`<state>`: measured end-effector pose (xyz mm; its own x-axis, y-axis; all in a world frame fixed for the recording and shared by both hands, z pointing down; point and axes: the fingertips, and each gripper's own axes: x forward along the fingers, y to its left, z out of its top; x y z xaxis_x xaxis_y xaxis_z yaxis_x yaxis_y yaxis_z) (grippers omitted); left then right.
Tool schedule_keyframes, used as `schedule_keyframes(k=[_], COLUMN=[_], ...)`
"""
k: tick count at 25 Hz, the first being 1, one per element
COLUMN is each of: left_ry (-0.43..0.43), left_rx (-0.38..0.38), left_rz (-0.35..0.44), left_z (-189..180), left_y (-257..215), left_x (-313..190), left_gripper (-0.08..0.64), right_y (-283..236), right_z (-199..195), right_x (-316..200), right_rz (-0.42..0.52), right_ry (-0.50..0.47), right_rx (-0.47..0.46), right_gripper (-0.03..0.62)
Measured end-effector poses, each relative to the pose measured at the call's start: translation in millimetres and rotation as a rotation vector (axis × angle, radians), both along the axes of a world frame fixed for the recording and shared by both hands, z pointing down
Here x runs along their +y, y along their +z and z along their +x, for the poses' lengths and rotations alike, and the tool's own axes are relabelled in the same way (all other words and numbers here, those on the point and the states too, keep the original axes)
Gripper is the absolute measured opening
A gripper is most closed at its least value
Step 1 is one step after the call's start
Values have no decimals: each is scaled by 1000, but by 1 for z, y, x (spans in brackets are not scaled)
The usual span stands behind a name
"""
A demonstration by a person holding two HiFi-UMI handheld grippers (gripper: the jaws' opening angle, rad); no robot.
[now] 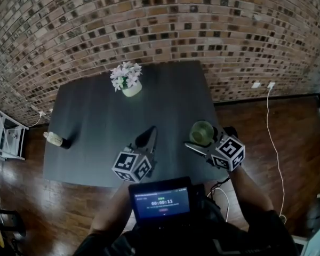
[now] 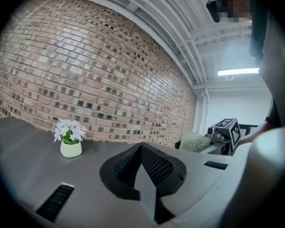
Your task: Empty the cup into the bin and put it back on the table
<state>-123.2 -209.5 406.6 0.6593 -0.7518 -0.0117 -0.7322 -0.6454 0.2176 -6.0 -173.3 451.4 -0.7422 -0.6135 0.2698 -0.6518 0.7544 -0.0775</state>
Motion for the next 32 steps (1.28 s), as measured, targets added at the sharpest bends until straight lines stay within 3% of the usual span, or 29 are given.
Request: schedule_keyframes(k=[7,21,32], left_ry=[41,209,315], left_rx=[11,-26,-13], left_rz=[-2,44,48], left_z=[17,91,143], left_y=[-8,-21,-31], left_x=[2,3,15], left_gripper=[-8,-8,-8], right_y=[-14,-31,-47], right_z=[27,116,180], right_x=[5,32,54], right_rz=[23,-1,-20], right_ry=[83,360,559], right_rx=[10,77,33], right_gripper=[402,402,402])
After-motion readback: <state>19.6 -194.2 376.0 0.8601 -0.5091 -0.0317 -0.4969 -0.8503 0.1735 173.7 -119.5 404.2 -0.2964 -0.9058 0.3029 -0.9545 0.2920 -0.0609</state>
